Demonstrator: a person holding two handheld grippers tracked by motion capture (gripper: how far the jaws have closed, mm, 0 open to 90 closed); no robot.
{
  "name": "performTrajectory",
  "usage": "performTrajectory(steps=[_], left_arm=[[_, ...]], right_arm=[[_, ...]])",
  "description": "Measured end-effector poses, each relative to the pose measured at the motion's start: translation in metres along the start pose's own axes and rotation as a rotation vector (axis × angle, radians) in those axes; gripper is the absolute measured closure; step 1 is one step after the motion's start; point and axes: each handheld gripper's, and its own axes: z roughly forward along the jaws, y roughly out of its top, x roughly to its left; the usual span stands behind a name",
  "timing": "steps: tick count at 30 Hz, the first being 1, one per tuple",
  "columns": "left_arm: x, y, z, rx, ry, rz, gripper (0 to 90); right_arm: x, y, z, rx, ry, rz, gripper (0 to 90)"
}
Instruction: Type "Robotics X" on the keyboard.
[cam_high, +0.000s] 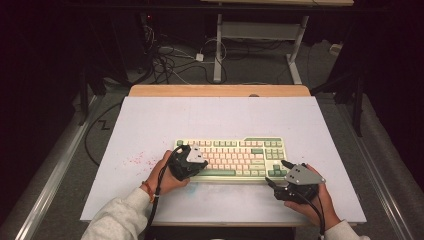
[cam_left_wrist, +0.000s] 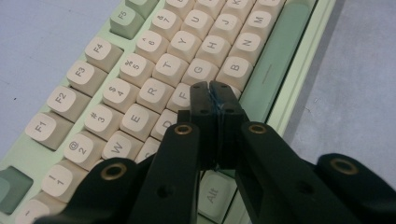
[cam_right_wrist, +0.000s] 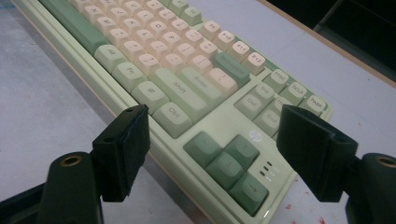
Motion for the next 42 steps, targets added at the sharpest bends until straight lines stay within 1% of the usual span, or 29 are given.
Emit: performTrajectory(steps=[3, 5, 8, 12, 15, 17, 21, 23, 24, 25, 26, 28, 30, 31, 33, 34, 36, 38, 40, 42], left_arm=[[0.000, 0.000, 0.000, 0.002, 0.004, 0.002, 86.8], [-0.001, -0.001, 0.003, 0.020, 0.007, 0.014, 87.3], [-0.001, -0.001, 0.003, 0.018, 0.010, 0.021, 87.5], [-0.002, -0.001, 0.002, 0.015, 0.013, 0.027, 86.9], [-0.003, 0.000, 0.000, 0.008, 0.023, 0.042, 85.4], [-0.004, 0.000, -0.002, 0.005, 0.032, 0.061, 84.3], [-0.004, 0.000, -0.005, -0.006, 0.047, 0.067, 81.6], [-0.004, 0.000, -0.007, -0.016, 0.058, 0.068, 78.5], [-0.003, -0.001, -0.009, -0.020, 0.056, 0.073, 77.8], [-0.004, -0.001, -0.010, -0.025, 0.063, 0.074, 75.3], [-0.004, -0.001, -0.011, -0.030, 0.080, 0.073, 71.0], [-0.003, -0.002, -0.014, -0.049, 0.082, 0.066, 68.8], [-0.003, -0.004, -0.018, -0.058, 0.104, 0.068, 60.5], [-0.003, -0.005, -0.020, -0.066, 0.113, 0.069, 59.7], [-0.002, -0.008, -0.024, -0.085, 0.128, 0.055, 53.1], [-0.002, -0.009, -0.025, -0.090, 0.135, 0.049, 51.5], [-0.001, -0.012, -0.028, -0.097, 0.170, 0.044, 44.0], [-0.001, -0.015, -0.030, -0.105, 0.178, 0.042, 39.3], [0.000, -0.019, -0.034, -0.118, 0.200, 0.030, 32.8], [0.000, -0.023, -0.036, -0.127, 0.203, 0.027, 28.5]], right_arm=[[0.000, 0.000, 0.000, -0.003, -0.002, -0.001, 26.0], [0.000, 0.000, 0.000, 0.000, -0.003, -0.001, 26.0], [0.001, 0.000, 0.001, 0.006, -0.003, -0.008, 26.0], [0.000, 0.000, 0.000, 0.002, -0.007, -0.002, 26.0], [0.000, 0.000, 0.000, 0.001, -0.013, -0.004, 26.3], [-0.001, 0.001, -0.001, -0.005, -0.020, 0.000, 26.5], [-0.002, 0.000, -0.001, -0.006, -0.026, 0.005, 26.8], [-0.002, 0.000, -0.001, -0.006, -0.028, 0.004, 26.8], [-0.002, 0.000, -0.002, -0.008, -0.031, 0.006, 26.8], [-0.002, 0.000, -0.002, -0.009, -0.029, 0.008, 26.8], [-0.002, 0.000, -0.002, -0.007, -0.027, 0.008, 26.8], [-0.002, 0.000, -0.001, -0.006, -0.027, 0.004, 26.8], [-0.002, 0.000, -0.001, -0.006, -0.025, 0.002, 26.8], [-0.002, 0.000, -0.001, -0.006, -0.025, 0.002, 26.8], [-0.002, 0.000, -0.001, -0.007, -0.022, 0.003, 26.8], [-0.001, 0.000, -0.001, -0.005, -0.021, 0.002, 26.8], [-0.001, 0.000, -0.001, -0.005, -0.019, 0.001, 26.8], [-0.001, 0.000, -0.001, -0.004, -0.019, 0.000, 26.8], [-0.001, 0.000, -0.001, -0.004, -0.016, 0.000, 26.8], [-0.001, 0.000, 0.000, 0.000, -0.013, -0.002, 26.8]])
